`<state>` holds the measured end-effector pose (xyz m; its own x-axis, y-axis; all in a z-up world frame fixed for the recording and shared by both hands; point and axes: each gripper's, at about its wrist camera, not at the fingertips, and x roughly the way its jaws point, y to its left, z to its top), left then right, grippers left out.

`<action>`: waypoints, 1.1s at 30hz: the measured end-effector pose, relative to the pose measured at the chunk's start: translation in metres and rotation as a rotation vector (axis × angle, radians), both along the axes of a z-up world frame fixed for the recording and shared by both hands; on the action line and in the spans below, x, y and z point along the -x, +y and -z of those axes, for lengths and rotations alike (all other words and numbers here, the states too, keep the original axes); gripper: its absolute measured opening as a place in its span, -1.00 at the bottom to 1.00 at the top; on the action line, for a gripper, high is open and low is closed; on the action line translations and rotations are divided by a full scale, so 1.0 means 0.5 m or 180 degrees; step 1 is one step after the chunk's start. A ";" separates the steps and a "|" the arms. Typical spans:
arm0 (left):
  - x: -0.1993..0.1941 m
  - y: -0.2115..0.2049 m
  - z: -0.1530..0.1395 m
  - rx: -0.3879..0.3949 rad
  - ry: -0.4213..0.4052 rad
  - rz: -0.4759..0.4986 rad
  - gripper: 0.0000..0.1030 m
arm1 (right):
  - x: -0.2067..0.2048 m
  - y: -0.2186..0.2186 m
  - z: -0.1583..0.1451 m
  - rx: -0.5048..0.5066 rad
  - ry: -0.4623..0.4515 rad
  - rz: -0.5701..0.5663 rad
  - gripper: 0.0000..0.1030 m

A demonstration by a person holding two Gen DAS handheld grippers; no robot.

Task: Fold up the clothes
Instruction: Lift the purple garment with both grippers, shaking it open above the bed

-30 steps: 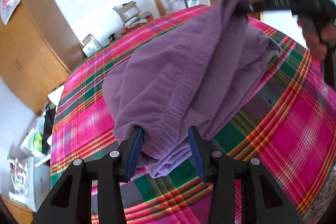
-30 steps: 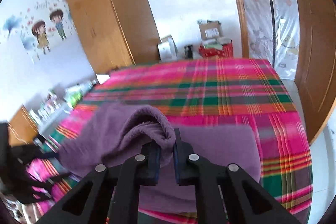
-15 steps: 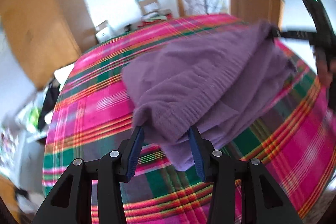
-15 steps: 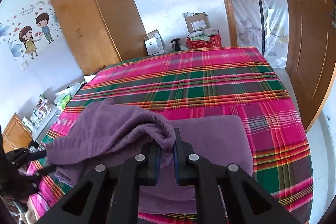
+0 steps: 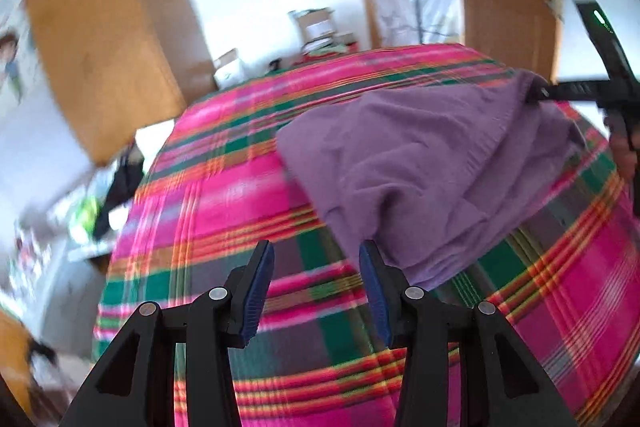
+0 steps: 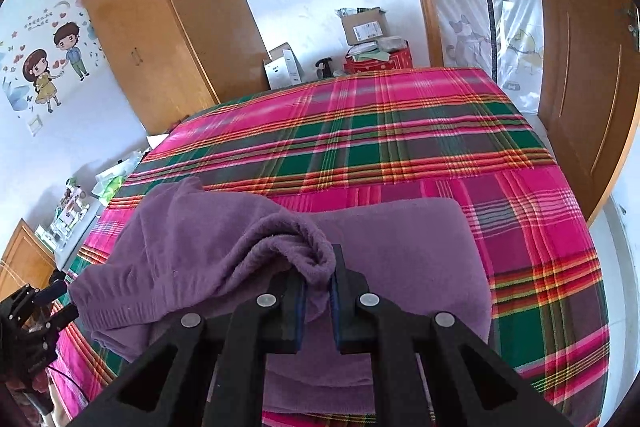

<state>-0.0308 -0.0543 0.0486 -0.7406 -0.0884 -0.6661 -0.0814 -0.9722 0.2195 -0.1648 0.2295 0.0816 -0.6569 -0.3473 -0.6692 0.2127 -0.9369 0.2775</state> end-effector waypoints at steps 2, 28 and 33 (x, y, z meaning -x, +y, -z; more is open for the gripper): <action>0.008 0.017 0.007 0.0162 0.0009 0.0160 -0.10 | 0.003 -0.002 0.003 -0.0001 -0.0024 0.0011 -0.79; 0.070 0.050 0.009 -0.0016 -0.0018 0.0765 -0.79 | 0.014 -0.025 0.011 -0.0258 -0.0042 0.0091 -0.78; 0.038 0.015 -0.036 -0.0266 0.0343 0.0637 -0.81 | 0.016 -0.048 -0.046 -0.0423 0.0211 0.0079 -0.79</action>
<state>-0.0498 -0.0466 0.0669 -0.8050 0.1194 -0.5812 -0.2547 -0.9542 0.1567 -0.1729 0.2054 0.1046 -0.7084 -0.2417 -0.6631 0.2028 -0.9696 0.1367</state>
